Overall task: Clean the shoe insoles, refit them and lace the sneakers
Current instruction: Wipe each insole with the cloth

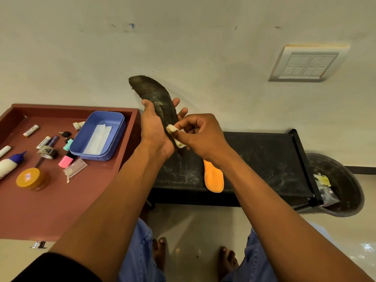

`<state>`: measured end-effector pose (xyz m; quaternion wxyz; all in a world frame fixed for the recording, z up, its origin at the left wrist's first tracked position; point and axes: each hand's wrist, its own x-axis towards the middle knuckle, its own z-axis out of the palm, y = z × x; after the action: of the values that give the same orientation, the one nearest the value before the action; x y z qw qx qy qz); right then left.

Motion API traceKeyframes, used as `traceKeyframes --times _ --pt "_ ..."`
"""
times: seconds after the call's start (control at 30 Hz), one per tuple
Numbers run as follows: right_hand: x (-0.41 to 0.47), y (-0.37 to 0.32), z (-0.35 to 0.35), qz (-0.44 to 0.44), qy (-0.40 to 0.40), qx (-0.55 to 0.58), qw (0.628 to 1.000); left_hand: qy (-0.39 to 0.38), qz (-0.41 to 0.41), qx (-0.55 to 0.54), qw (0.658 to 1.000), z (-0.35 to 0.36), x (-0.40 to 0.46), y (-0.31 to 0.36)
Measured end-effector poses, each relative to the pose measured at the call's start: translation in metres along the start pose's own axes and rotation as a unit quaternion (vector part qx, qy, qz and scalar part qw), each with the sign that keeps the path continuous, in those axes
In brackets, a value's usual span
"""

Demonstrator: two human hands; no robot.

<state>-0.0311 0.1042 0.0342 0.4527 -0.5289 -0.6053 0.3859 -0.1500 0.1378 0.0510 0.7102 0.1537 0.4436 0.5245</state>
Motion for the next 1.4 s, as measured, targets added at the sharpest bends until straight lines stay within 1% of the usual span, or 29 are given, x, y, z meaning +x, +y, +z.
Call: traceKeyframes --times 0.07,0.13,0.17,0.3,0.37,0.43,0.53,0.6,0.67,0.8,0.87,0.9,0.97,1.13,1.2,1.27,1.4 --pt "0.002 0.005 0.004 -0.011 0.047 -0.026 0.998 -0.002 -0.003 0.019 1.0 0.005 -0.006 -0.004" --pt "0.004 0.006 0.003 -0.02 0.052 -0.03 0.998 -0.009 -0.008 0.029 1.0 0.008 -0.01 -0.006" --pt "0.004 0.005 0.001 -0.021 0.037 -0.028 0.999 -0.011 -0.01 0.029 0.999 0.009 -0.011 -0.006" --pt "0.002 -0.001 -0.011 -0.02 -0.077 -0.013 0.997 -0.009 -0.014 0.001 1.0 0.005 -0.008 0.002" --pt "0.001 -0.002 -0.014 -0.017 -0.095 -0.015 0.995 -0.007 -0.018 -0.006 1.0 0.005 -0.008 0.002" --pt "0.001 -0.003 -0.012 -0.023 -0.065 -0.012 0.998 -0.004 -0.022 -0.001 1.0 0.007 -0.01 -0.001" --pt "0.002 -0.001 -0.003 -0.03 0.022 -0.013 0.999 -0.017 -0.035 0.016 0.999 0.011 -0.016 -0.008" --pt "0.005 0.0 -0.002 -0.028 0.039 -0.013 0.999 -0.023 -0.034 0.014 0.999 0.011 -0.016 -0.009" --pt "0.005 0.0 -0.004 -0.028 0.0 -0.008 1.0 -0.027 -0.03 0.007 0.999 0.01 -0.015 -0.006" --pt "0.001 -0.004 -0.014 -0.024 -0.105 -0.015 0.994 -0.007 -0.025 -0.03 0.999 0.003 -0.008 0.005" --pt "-0.001 -0.006 -0.018 -0.028 -0.131 -0.023 0.991 0.002 -0.009 -0.054 0.998 0.001 -0.005 0.008" --pt "-0.001 -0.006 -0.018 -0.029 -0.131 -0.023 0.991 0.003 -0.006 -0.063 0.998 0.001 -0.005 0.009" --pt "-0.001 -0.004 -0.015 -0.029 -0.103 -0.017 0.994 -0.001 -0.004 -0.059 0.998 0.002 -0.004 0.009" --pt "0.005 0.0 -0.002 -0.021 0.024 -0.004 0.999 -0.025 -0.033 -0.005 0.999 0.009 -0.016 -0.002" --pt "0.006 0.001 0.0 -0.02 0.037 -0.012 0.999 -0.032 -0.032 0.007 0.999 0.01 -0.017 -0.005" --pt "0.006 0.0 -0.001 -0.029 0.01 -0.017 0.999 -0.034 -0.028 0.011 0.999 0.01 -0.017 -0.003" --pt "0.003 -0.003 -0.012 -0.019 -0.094 0.003 0.995 -0.016 -0.034 -0.02 0.999 0.005 -0.011 0.004"
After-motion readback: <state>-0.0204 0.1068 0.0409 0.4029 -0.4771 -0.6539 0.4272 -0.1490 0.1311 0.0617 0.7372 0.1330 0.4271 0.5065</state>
